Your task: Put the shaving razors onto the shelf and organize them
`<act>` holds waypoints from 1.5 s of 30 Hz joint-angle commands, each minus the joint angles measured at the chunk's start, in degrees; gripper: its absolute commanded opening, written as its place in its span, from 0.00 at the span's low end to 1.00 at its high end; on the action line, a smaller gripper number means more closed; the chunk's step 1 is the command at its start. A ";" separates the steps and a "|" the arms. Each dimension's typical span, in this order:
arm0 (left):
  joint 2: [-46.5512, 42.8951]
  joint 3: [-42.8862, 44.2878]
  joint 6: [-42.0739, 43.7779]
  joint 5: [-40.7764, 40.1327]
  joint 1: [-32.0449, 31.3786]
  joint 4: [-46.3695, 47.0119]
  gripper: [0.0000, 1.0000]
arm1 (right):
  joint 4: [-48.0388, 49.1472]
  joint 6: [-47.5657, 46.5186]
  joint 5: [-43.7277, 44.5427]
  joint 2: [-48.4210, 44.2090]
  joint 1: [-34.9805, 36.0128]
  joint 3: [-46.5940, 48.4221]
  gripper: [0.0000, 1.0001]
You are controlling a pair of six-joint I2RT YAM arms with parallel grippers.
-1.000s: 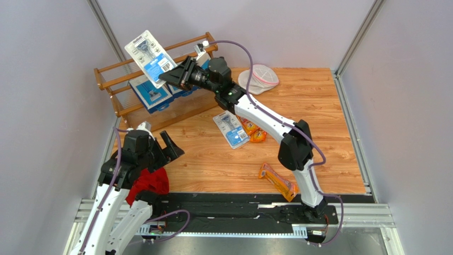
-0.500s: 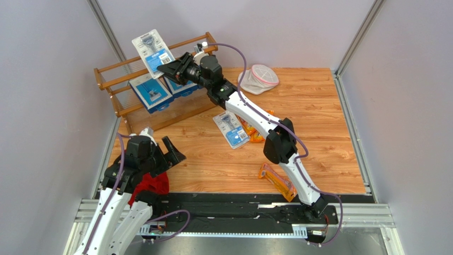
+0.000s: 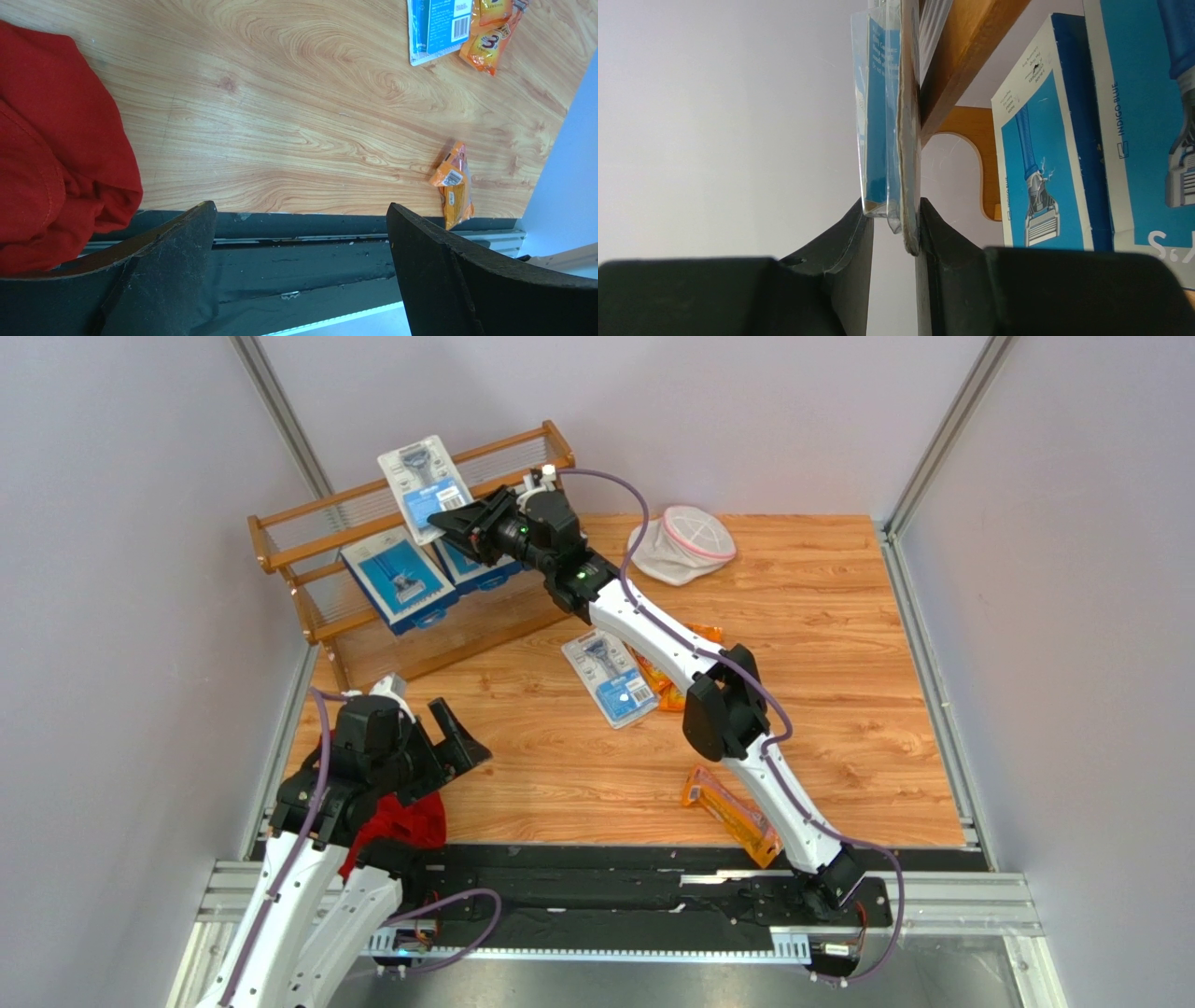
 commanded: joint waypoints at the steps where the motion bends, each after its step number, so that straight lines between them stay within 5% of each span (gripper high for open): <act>1: -0.46 0.03 0.97 0.03 0.31 0.98 0.99 | 1.56 1.70 0.83 0.34 -0.39 4.59 0.01; 12: -0.63 -0.32 0.97 0.47 0.31 1.16 0.98 | 1.74 2.41 0.38 1.04 -0.83 4.59 0.19; 29: -0.90 -0.67 0.80 1.00 0.31 1.68 0.97 | 5.08 2.32 -0.05 -0.19 -1.62 2.05 0.60; 33: -1.16 -0.85 0.80 0.91 0.31 1.68 0.97 | 5.52 0.92 0.03 -2.03 -1.54 -0.93 0.76; 45: -0.99 -0.85 0.97 1.18 0.31 1.95 0.97 | 9.38 -1.99 -0.76 -7.57 -1.89 -8.41 0.83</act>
